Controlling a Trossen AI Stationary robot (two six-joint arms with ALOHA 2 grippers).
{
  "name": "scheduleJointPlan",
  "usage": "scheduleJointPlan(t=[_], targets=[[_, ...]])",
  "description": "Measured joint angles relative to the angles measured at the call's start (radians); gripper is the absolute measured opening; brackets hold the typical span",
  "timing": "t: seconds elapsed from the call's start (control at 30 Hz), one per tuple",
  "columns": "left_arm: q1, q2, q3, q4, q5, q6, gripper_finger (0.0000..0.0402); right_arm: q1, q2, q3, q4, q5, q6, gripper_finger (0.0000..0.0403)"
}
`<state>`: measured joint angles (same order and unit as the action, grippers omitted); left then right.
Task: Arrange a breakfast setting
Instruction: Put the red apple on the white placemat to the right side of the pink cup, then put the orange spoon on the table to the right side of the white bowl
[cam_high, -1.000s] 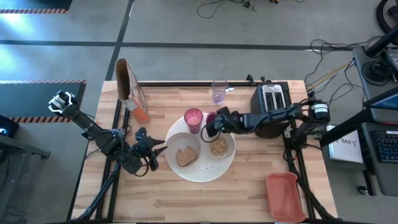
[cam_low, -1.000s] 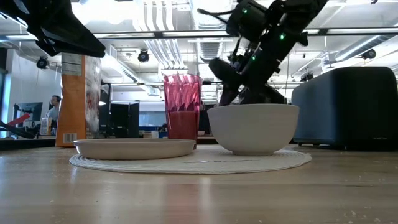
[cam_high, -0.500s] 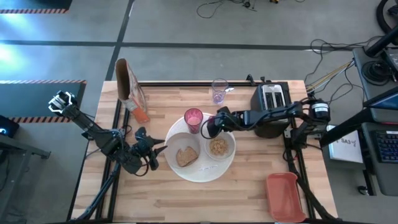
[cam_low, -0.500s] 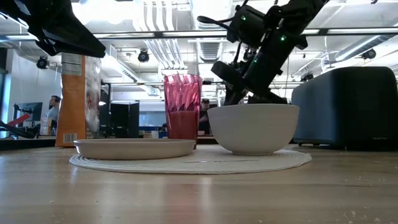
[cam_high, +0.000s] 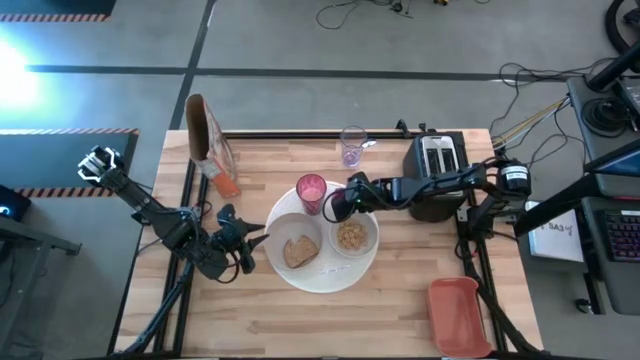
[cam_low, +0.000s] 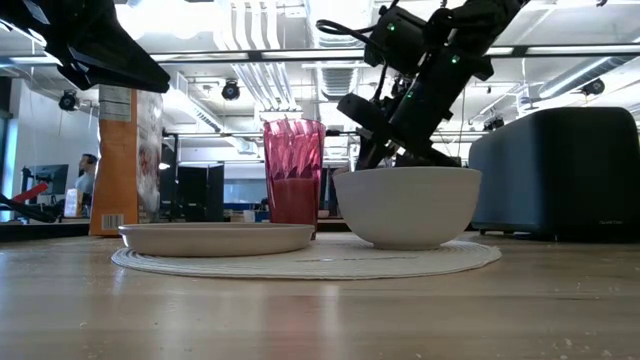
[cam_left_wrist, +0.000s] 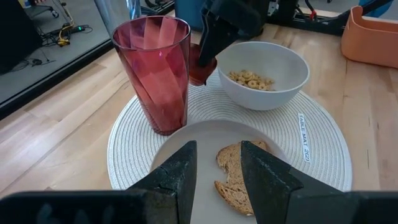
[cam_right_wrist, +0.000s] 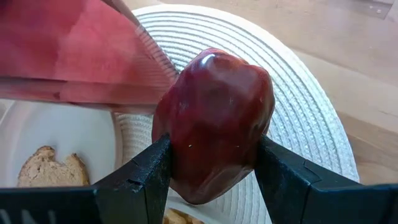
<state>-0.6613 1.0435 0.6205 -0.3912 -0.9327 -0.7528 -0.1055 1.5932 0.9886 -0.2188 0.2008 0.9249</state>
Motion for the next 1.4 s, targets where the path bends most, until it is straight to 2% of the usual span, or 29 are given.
scheduleJointPlan(t=[0.27,0.77,1.17,1.4], targets=[[0.000,0.000,0.000,0.000,0.000,0.000,0.0108,0.000,0.000,0.000,0.000,0.000,0.000,0.0189],[0.000,0.000,0.000,0.001,0.000,-0.001,0.0108,0.000,0.000,0.000,0.015,0.000,-0.017,0.0233],[0.000,0.000,0.000,0.001,0.001,-0.001,0.0108,-0.004,-0.005,0.000,0.014,-0.027,-0.030,0.0233],[0.000,0.000,0.000,0.001,0.008,-0.008,0.0108,-0.029,-0.079,0.000,0.004,-0.026,-0.053,0.0233]])
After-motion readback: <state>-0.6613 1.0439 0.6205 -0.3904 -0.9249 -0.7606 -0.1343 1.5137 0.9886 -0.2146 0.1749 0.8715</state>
